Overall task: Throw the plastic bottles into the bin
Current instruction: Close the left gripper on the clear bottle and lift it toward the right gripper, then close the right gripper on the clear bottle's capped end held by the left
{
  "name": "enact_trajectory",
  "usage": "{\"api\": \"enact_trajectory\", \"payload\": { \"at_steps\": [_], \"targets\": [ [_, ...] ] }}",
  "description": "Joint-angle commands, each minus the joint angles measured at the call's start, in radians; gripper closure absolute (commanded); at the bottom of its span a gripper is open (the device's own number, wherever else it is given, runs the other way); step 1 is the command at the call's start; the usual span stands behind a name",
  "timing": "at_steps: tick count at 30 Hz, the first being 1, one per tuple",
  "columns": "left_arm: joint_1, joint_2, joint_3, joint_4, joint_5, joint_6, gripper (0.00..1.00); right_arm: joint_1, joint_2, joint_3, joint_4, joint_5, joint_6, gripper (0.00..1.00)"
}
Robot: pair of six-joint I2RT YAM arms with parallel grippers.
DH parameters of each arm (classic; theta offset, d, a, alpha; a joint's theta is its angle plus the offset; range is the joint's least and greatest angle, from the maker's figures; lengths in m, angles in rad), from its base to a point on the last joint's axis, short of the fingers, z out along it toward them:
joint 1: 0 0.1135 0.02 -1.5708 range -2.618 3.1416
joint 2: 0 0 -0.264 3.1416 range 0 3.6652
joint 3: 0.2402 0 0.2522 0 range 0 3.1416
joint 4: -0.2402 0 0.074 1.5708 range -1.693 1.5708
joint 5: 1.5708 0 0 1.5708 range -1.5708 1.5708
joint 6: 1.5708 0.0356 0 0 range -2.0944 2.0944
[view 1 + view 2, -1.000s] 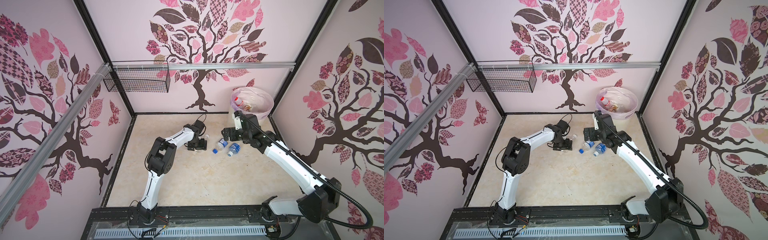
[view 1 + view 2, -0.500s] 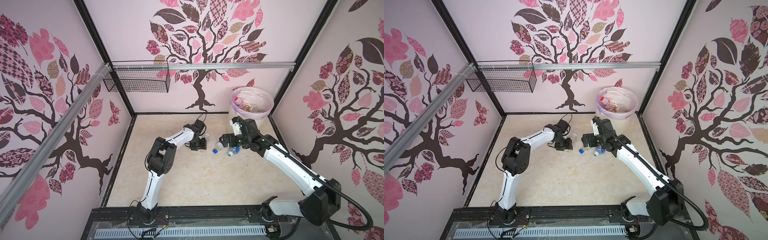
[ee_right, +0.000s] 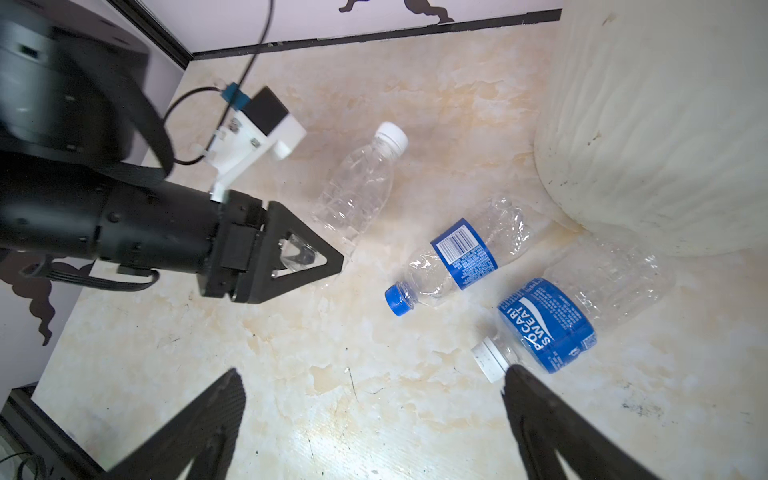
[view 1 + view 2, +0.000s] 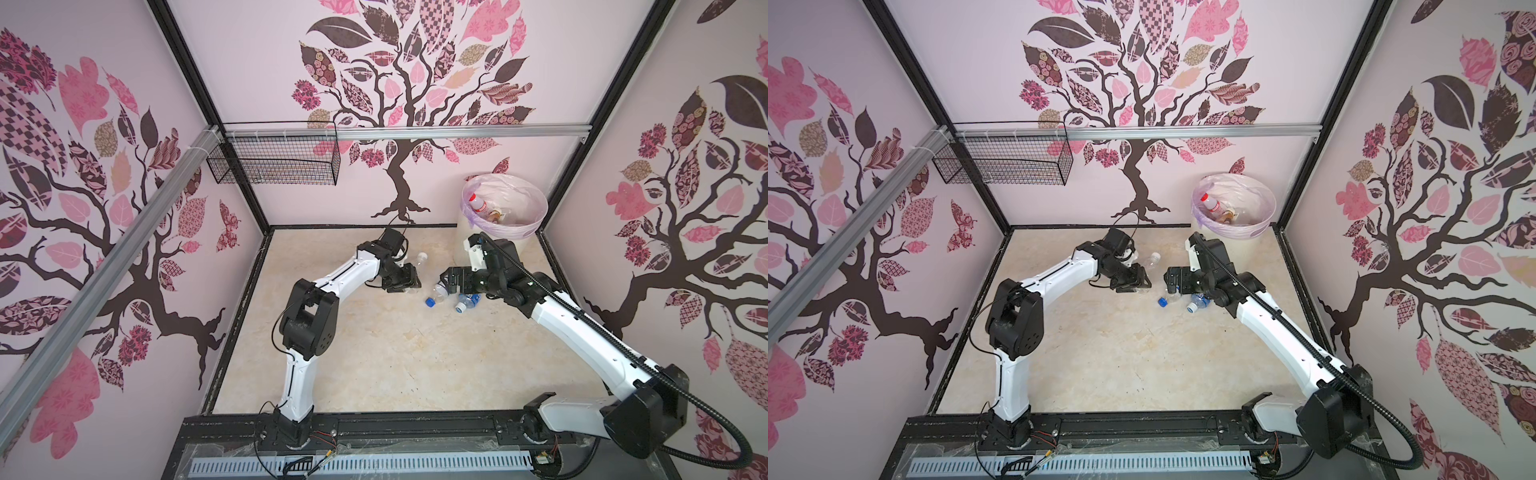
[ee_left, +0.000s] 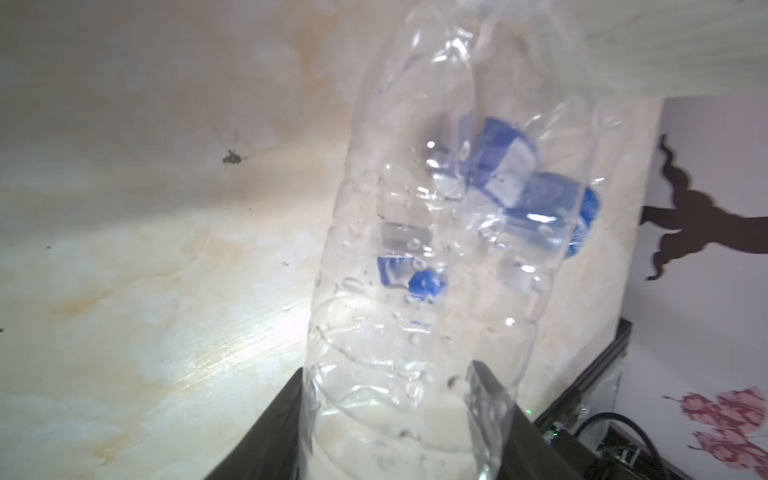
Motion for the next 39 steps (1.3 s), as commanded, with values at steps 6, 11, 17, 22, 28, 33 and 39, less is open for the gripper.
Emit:
{"api": "enact_trajectory", "payload": {
  "at_steps": [6, 11, 17, 22, 28, 33, 39],
  "targets": [
    [0.054, -0.220, -0.244, 0.368, 0.272, -0.131, 0.40, -0.009, 0.042, 0.079, 0.154, -0.095, 0.149, 0.00],
    [0.054, -0.224, -0.309, 0.525, 0.381, -0.234, 0.40, -0.019, 0.102, 0.119, 0.221, -0.130, 0.206, 0.00],
    [0.054, -0.244, -0.334, 0.568, 0.401, -0.267, 0.40, -0.019, 0.165, 0.141, 0.273, -0.143, 0.240, 0.00],
    [0.052, -0.245, -0.331, 0.580, 0.416, -0.278, 0.40, -0.019, 0.224, 0.176, 0.292, -0.149, 0.248, 0.00],
    [0.049, -0.245, -0.339, 0.604, 0.426, -0.299, 0.40, -0.040, 0.282, 0.204, 0.344, -0.175, 0.274, 0.01],
    [0.044, -0.242, -0.340, 0.608, 0.428, -0.300, 0.40, -0.058, 0.329, 0.221, 0.397, -0.210, 0.317, 0.03],
    [0.044, -0.244, -0.345, 0.621, 0.430, -0.311, 0.40, -0.058, 0.387, 0.248, 0.424, -0.240, 0.348, 0.12]
  ]
}}
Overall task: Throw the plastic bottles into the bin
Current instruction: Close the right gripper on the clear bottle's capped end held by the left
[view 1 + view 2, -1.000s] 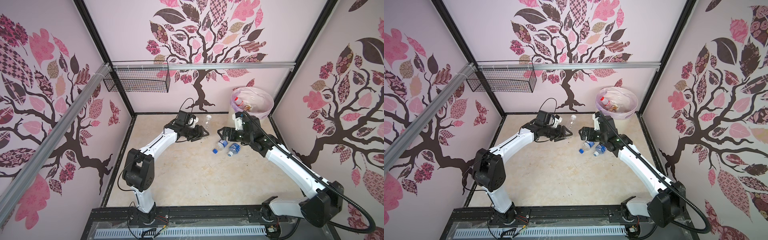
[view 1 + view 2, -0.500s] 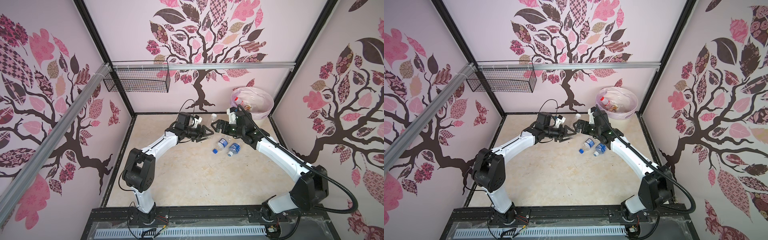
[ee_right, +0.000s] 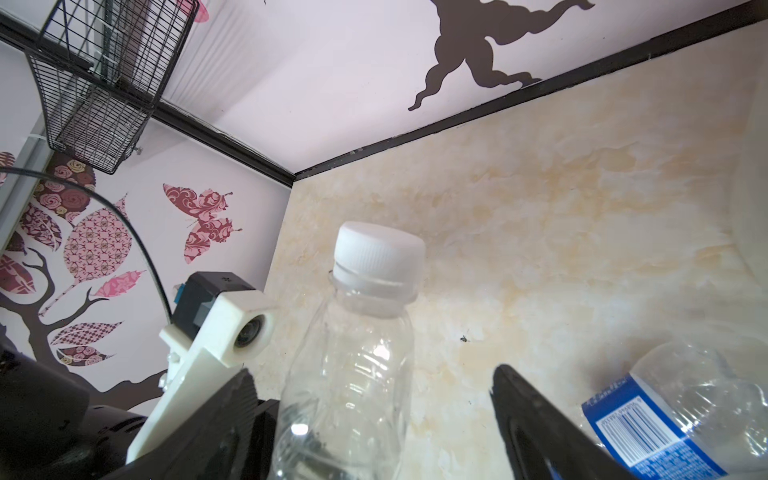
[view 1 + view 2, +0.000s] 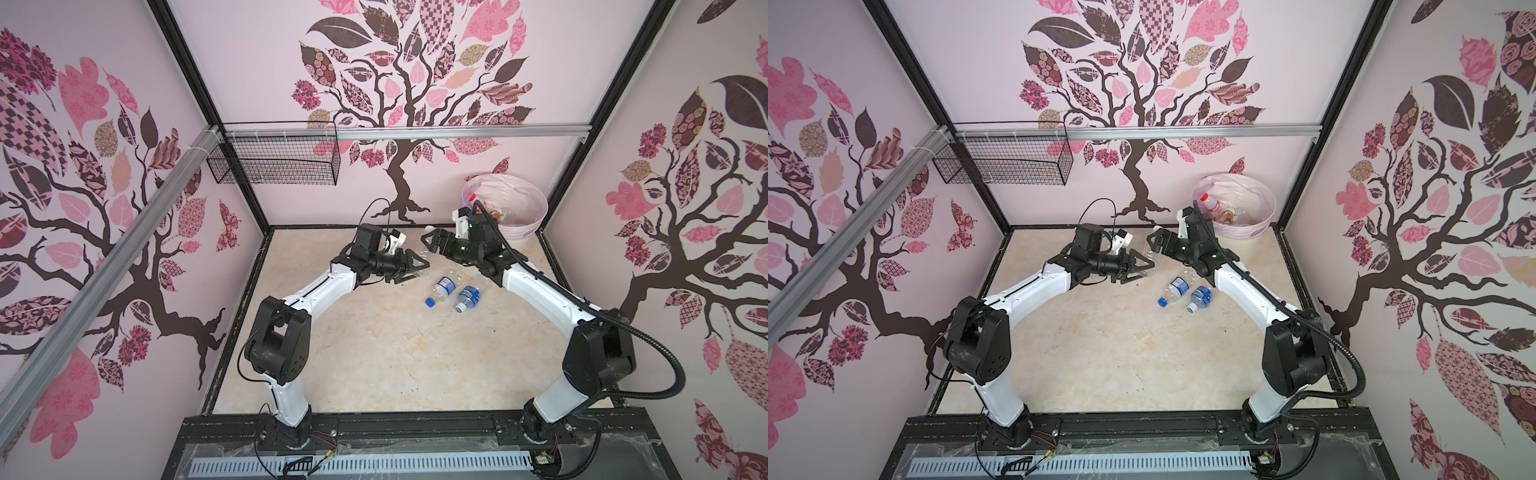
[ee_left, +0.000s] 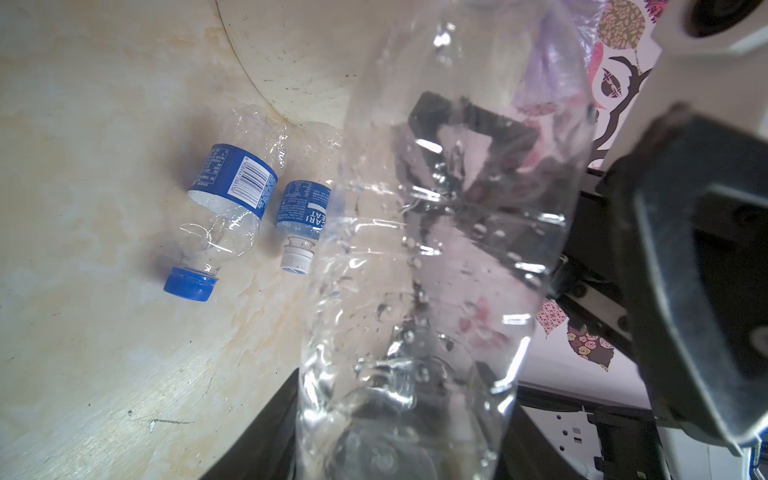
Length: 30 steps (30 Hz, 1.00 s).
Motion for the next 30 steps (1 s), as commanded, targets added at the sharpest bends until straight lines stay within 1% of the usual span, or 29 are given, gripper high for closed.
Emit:
{"api": "enact_trajectory", "payload": {
  "at_steps": [1, 8, 23, 27, 30],
  "targets": [
    [-0.003, -0.016, -0.031, 0.029, 0.014, -0.004, 0.40, 0.001, 0.042, 0.056, 0.042, -0.045, 0.033, 0.14],
    [-0.001, -0.010, -0.030, 0.030, 0.015, -0.006, 0.39, 0.007, 0.083, 0.061, 0.082, -0.096, 0.072, 0.24],
    [-0.001, -0.015, -0.035, 0.034, 0.010, -0.011, 0.36, 0.014, 0.097, 0.041, 0.107, -0.108, 0.089, 0.48],
    [-0.002, -0.017, -0.035, 0.033, 0.010, -0.011, 0.35, 0.014, 0.093, 0.031, 0.109, -0.100, 0.085, 0.53],
    [-0.001, -0.018, -0.037, 0.033, 0.007, -0.011, 0.34, 0.014, 0.091, 0.027, 0.107, -0.100, 0.086, 0.55]
  ]
}}
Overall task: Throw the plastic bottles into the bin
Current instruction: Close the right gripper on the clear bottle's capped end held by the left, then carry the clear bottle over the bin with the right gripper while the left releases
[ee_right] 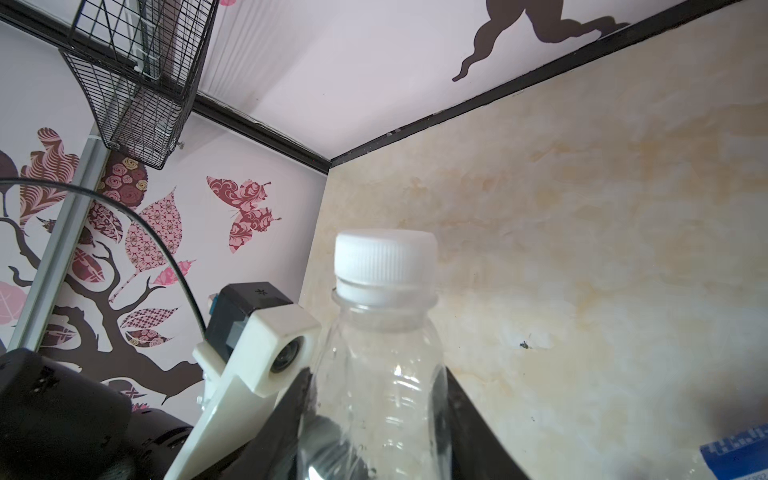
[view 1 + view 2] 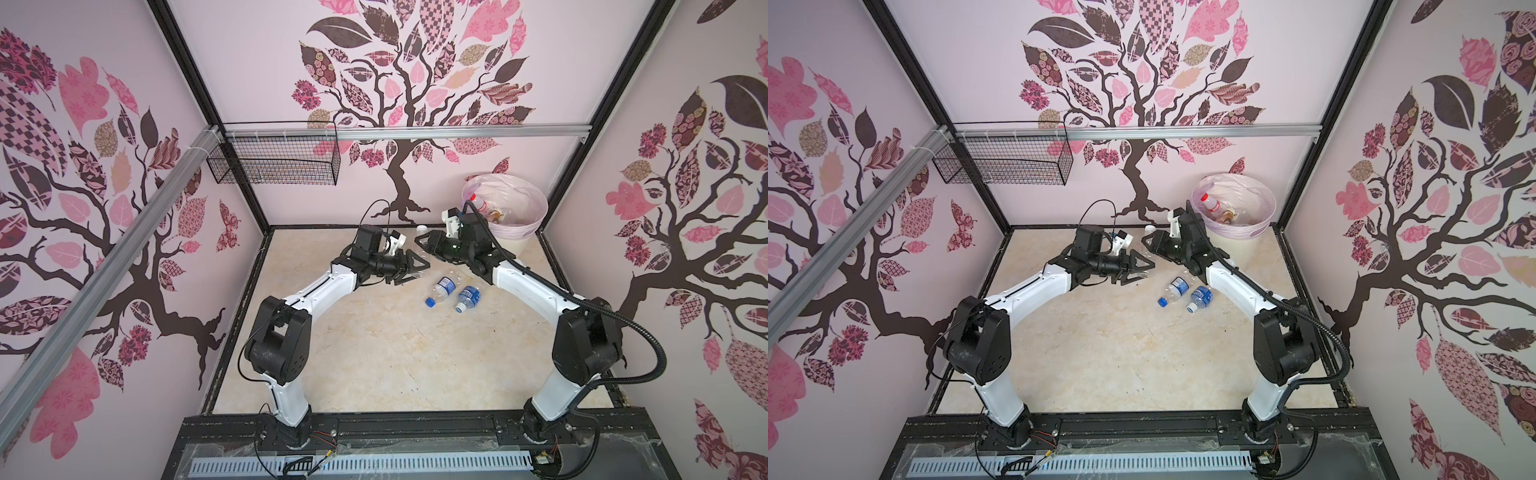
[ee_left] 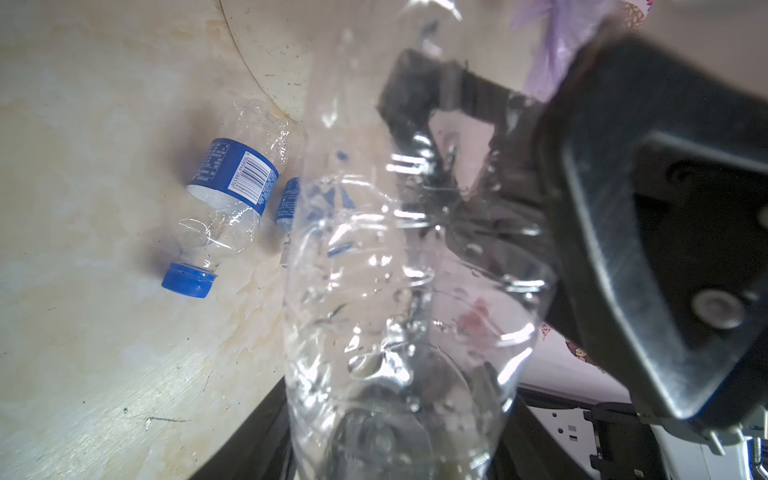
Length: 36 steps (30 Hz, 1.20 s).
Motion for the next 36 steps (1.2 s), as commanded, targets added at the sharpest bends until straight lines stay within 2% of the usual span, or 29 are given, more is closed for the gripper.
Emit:
{"api": "enact_trajectory", "payload": {
  "at_steps": [1, 11, 27, 36],
  "targets": [
    [0.000, -0.018, -0.026, 0.022, 0.008, 0.007, 0.34, 0.002, 0.018, 0.004, 0.013, -0.003, -0.004, 0.55],
    [0.000, -0.016, -0.026, 0.012, 0.001, 0.008, 0.28, 0.001, 0.005, 0.010, -0.019, 0.037, -0.028, 0.58],
    [0.000, -0.030, -0.018, -0.030, -0.028, 0.045, 0.20, -0.010, 0.003, 0.130, -0.134, 0.081, -0.108, 0.60],
    [0.000, -0.043, -0.012, -0.065, -0.056, 0.084, 0.06, -0.045, -0.020, 0.203, -0.201, 0.082, -0.141, 0.61]
  ]
}}
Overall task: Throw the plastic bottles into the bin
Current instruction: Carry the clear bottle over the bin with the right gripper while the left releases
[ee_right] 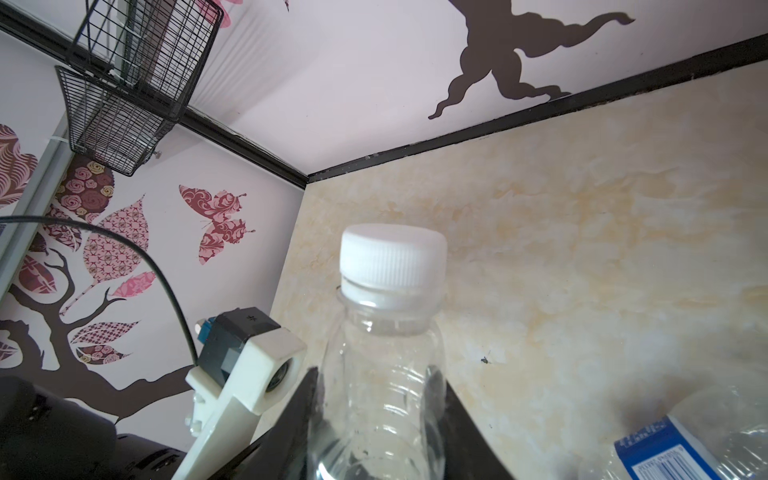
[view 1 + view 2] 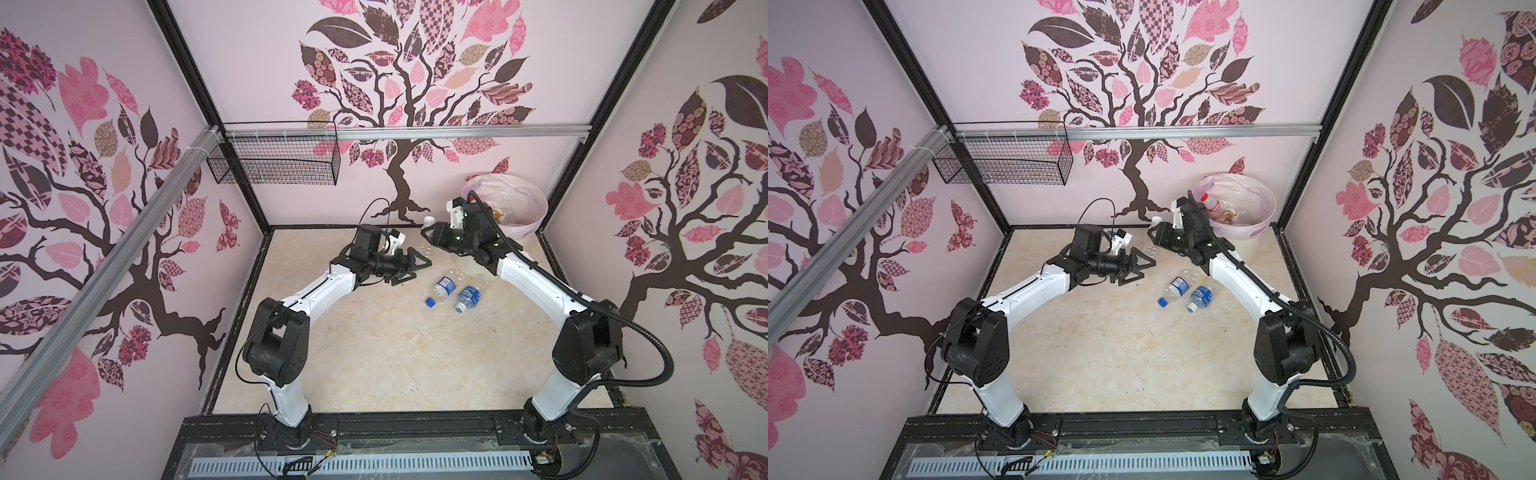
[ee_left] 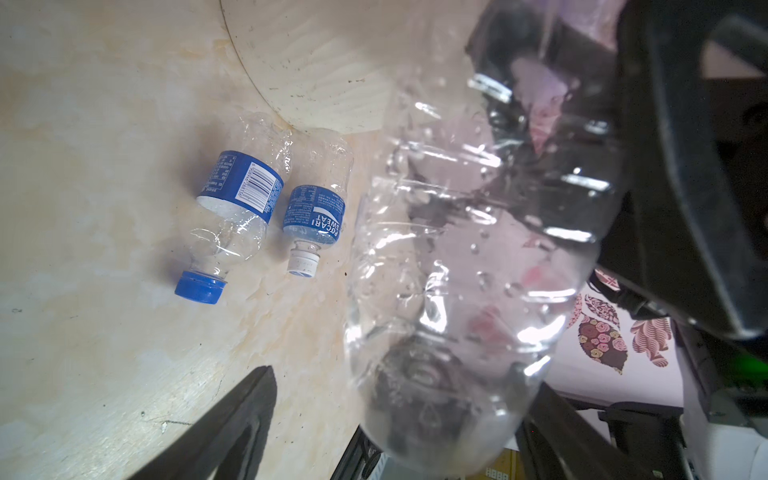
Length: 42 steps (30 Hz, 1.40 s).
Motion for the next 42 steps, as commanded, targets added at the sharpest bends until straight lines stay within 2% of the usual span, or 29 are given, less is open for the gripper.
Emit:
{"api": "enact_trajectory", "payload": {
  "at_steps": [1, 2, 14, 18, 22, 29, 34, 37, 42],
  "targets": [
    [-0.001, -0.032, -0.010, -0.048, -0.034, 0.044, 0.04, -0.026, -0.025, 0.064, -0.029, 0.003, -0.021, 0.60],
    [-0.002, -0.040, -0.008, -0.055, -0.046, 0.057, 0.02, -0.032, -0.030, 0.070, -0.036, 0.002, -0.024, 0.61],
    [-0.055, -0.122, 0.061, -0.173, -0.131, 0.188, 0.02, -0.066, -0.056, 0.175, -0.152, 0.020, -0.101, 0.61],
    [-0.057, -0.149, 0.070, -0.173, -0.145, 0.189, 0.02, -0.073, -0.065, 0.223, -0.192, 0.038, -0.131, 0.61],
    [-0.063, -0.154, 0.140, -0.178, -0.169, 0.194, 0.02, -0.114, -0.080, 0.311, -0.248, 0.058, -0.154, 0.61],
    [-0.114, -0.118, 0.372, -0.232, -0.247, 0.250, 0.02, -0.265, -0.078, 0.644, -0.408, 0.089, -0.202, 0.61],
    [-0.138, -0.081, 0.463, -0.228, -0.260, 0.258, 0.02, -0.319, -0.069, 0.905, -0.497, 0.249, -0.299, 0.61],
    [-0.145, -0.065, 0.466, -0.228, -0.262, 0.262, 0.02, -0.328, -0.071, 0.906, -0.462, 0.328, -0.343, 0.61],
    [-0.145, -0.042, 0.451, -0.250, -0.281, 0.278, 0.02, -0.346, 0.012, 0.785, -0.415, 0.336, -0.323, 0.55]
  ]
}}
